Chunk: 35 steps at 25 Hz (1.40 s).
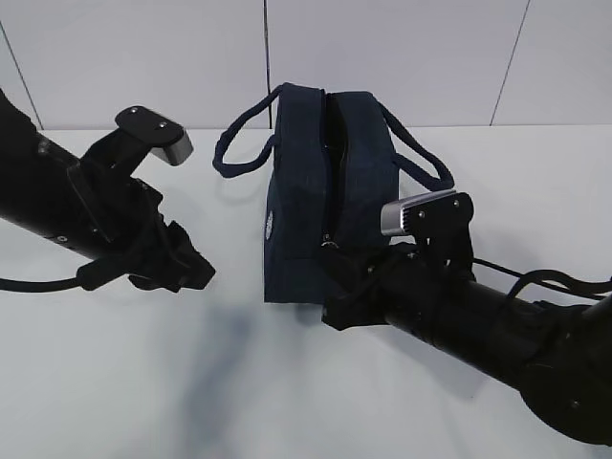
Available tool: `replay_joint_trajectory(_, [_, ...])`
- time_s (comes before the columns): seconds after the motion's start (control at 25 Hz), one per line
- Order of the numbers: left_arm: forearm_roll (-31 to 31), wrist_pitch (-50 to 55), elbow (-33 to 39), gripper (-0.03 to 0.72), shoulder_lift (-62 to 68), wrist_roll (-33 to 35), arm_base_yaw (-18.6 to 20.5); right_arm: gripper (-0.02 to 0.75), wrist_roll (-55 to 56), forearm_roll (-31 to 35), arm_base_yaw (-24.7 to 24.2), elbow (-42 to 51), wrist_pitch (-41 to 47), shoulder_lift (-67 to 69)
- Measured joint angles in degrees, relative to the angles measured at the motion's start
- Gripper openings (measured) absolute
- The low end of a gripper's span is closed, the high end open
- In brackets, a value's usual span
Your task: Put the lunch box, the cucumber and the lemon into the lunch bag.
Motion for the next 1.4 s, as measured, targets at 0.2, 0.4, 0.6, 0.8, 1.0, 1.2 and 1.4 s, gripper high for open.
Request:
replay_joint_trajectory(0.2, [-12.8,-3.1,0.9,0.248,1.9,11.6,0.0,0.007,0.0,0.0,0.0,0.0,0.4,0.0])
replay_joint_trajectory(0.4, [-20.8,-3.1,0.9,0.251,7.0,18.7,0.0,0.007,0.0,-0.9,0.0,0.0,0.6,0.0])
replay_joint_trajectory(0.6, [-29.6,-3.2,0.9,0.324,8.9,27.9,0.0,0.007,0.0,-1.0,0.0,0.0,1.1,0.0])
replay_joint_trajectory(0.8, [-38.2,-4.9,0.9,0.369,11.5,39.6,-1.2,0.007,0.0,-1.1,0.0,0.0,1.2,0.0])
replay_joint_trajectory(1.0, [-44.9,-11.1,0.9,0.373,12.7,51.1,-5.3,0.007,0.2,-1.1,0.0,0.0,1.2,0.0])
replay_joint_trajectory(1.2, [-49.9,-13.7,-1.3,0.373,14.9,55.3,-6.5,0.006,0.5,-1.1,0.0,0.0,1.2,0.0])
replay_joint_trajectory(1.4, [-51.8,-15.9,-4.2,0.373,15.5,55.8,-6.6,0.007,0.6,-1.1,0.0,0.0,1.2,0.0])
